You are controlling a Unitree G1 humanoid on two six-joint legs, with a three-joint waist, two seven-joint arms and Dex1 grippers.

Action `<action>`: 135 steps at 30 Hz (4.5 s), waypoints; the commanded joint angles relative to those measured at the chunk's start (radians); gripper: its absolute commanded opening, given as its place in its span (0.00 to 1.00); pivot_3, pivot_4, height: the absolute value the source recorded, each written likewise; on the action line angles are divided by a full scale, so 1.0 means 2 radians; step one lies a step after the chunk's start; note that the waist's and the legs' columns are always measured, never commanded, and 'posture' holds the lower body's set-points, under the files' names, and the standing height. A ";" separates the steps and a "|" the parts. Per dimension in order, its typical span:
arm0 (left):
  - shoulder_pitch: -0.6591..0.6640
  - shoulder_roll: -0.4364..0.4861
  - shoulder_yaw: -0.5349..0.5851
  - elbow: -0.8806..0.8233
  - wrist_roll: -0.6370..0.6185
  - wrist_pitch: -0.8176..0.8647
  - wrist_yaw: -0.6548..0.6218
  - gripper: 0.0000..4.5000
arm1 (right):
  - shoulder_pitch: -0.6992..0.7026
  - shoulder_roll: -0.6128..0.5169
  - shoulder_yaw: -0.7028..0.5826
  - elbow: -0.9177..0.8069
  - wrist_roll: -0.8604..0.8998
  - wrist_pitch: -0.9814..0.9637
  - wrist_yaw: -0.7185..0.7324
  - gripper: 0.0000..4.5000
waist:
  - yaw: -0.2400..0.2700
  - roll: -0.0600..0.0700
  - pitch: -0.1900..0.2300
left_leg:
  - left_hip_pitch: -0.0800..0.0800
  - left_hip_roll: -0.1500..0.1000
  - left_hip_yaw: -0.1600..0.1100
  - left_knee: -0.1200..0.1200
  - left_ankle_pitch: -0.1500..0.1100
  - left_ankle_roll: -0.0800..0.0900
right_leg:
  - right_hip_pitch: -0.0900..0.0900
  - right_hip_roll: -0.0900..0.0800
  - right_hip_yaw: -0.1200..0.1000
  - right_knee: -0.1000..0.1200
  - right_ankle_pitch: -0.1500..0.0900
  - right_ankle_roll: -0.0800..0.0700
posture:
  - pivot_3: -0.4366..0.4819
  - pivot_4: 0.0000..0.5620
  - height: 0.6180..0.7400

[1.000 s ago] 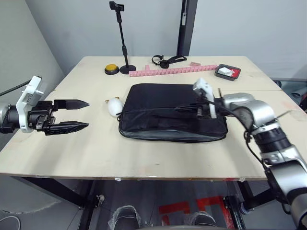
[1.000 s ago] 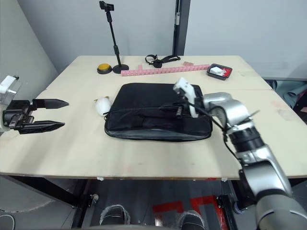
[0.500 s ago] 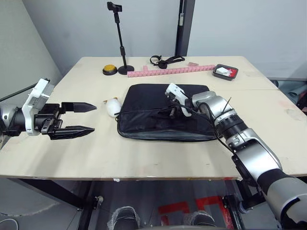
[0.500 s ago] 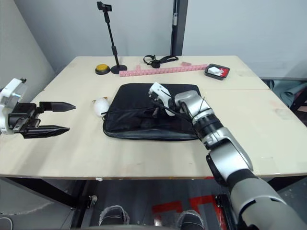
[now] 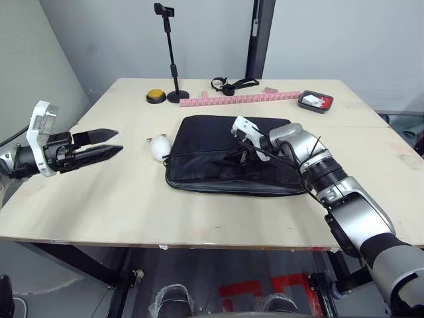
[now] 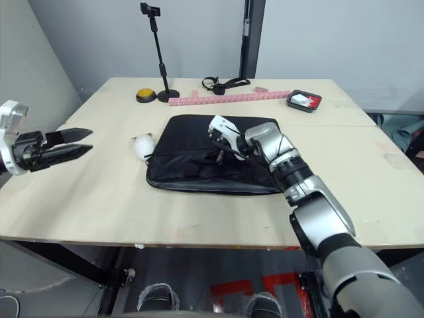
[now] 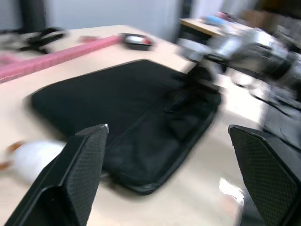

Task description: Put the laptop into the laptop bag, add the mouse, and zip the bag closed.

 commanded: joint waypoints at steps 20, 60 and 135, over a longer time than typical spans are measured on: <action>-0.254 -0.198 -0.039 0.420 0.160 -0.054 0.248 0.95 | 0.012 -0.007 -0.022 -0.068 0.004 0.068 -0.033 0.00 | 0.003 -0.003 -0.002 | -0.002 0.000 -0.001 -0.001 0.002 -0.003 | 0.000 0.000 -0.001 -0.002 0.002 0.003 | 0.48 0.27 1.00; -0.093 -0.148 -0.059 0.060 0.135 0.113 0.154 0.01 | 0.033 -0.003 0.017 -0.001 -0.036 0.042 -0.064 0.00 | 0.006 -0.003 -0.003 | 0.006 0.000 -0.001 -0.002 0.000 -0.002 | 0.008 0.000 -0.002 -0.004 0.001 0.002 | 0.48 0.27 1.00; 0.088 -0.174 -0.359 -0.267 0.222 -0.246 -0.045 0.01 | 0.001 0.006 0.044 0.015 -0.060 0.056 -0.021 0.00 | -0.005 -0.001 -0.006 | 0.007 0.000 0.000 -0.005 0.000 -0.002 | 0.006 0.000 0.000 -0.004 -0.001 -0.001 | 0.48 0.27 1.00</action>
